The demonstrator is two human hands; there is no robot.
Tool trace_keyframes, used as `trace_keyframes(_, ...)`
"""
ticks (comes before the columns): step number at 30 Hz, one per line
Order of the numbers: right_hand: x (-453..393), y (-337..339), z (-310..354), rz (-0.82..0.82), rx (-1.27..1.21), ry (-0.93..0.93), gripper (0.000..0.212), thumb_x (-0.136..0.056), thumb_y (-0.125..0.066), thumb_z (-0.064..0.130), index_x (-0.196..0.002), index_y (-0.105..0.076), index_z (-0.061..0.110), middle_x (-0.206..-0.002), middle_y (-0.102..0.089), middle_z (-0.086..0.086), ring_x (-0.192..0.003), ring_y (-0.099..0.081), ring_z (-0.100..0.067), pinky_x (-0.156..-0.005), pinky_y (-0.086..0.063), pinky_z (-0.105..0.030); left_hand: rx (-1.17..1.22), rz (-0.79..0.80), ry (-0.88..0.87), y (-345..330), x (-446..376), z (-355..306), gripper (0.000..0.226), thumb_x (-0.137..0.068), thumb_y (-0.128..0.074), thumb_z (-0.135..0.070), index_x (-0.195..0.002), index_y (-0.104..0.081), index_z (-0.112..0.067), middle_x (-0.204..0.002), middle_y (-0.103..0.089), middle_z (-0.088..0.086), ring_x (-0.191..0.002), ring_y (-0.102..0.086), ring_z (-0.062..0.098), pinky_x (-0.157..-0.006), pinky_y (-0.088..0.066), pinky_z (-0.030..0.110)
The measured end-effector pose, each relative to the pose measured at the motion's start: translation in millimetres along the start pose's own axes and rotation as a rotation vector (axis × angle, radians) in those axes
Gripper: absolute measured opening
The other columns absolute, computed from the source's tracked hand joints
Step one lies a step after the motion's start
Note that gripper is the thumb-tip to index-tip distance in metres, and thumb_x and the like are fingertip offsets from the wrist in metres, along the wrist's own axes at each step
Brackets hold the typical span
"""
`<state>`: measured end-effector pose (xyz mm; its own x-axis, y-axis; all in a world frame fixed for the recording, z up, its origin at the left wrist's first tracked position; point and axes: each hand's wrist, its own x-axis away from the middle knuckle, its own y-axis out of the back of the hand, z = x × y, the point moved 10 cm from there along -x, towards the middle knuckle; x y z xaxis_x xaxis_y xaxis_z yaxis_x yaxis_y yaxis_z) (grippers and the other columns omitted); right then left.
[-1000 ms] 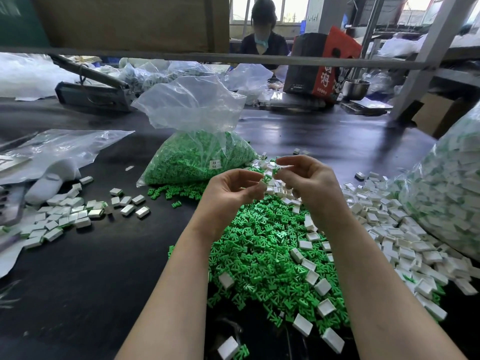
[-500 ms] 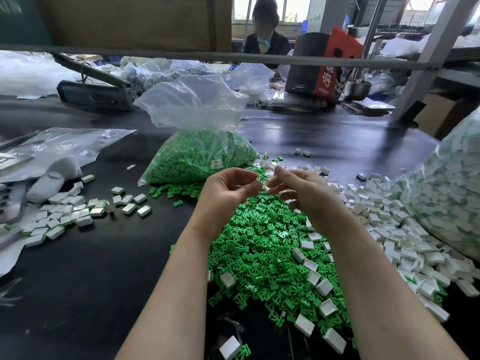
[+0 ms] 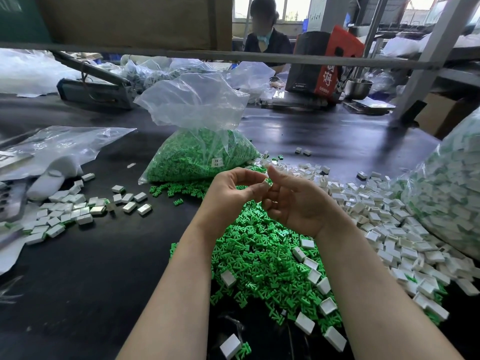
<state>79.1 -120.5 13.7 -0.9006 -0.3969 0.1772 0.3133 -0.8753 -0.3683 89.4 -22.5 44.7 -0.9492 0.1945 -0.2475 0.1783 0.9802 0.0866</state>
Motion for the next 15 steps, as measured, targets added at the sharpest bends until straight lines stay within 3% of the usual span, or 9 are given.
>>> trace_keyframes(6, 0.2, 0.5, -1.1, -0.007, -0.100, 0.002, 0.022, -0.078, -0.064, 0.033, -0.083, -0.064, 0.011, -0.072, -0.060, -0.003, -0.068, -0.049, -0.012, -0.064, -0.035, -0.018, -0.024, 0.027, -0.028, -2.8, 0.1, -3.3, 0.010, -0.083, -0.074, -0.010, -0.088, -0.070, -0.018, -0.079, -0.069, -0.006, -0.073, -0.062, 0.004, -0.082, -0.048, 0.025)
trace_keyframes(15, -0.1, -0.4, -4.5, -0.017, -0.171, -0.020, 0.034, -0.075, -0.067, 0.028, -0.099, -0.060, 0.005, -0.075, -0.058, -0.004, -0.069, -0.048, -0.011, -0.055, -0.042, -0.013, -0.038, 0.030, -0.037, -1.5, 1.2, -3.3, 0.013, -0.083, -0.074, -0.008, -0.087, -0.069, -0.020, -0.084, -0.069, -0.005, -0.080, -0.063, 0.007, -0.088, -0.050, 0.030)
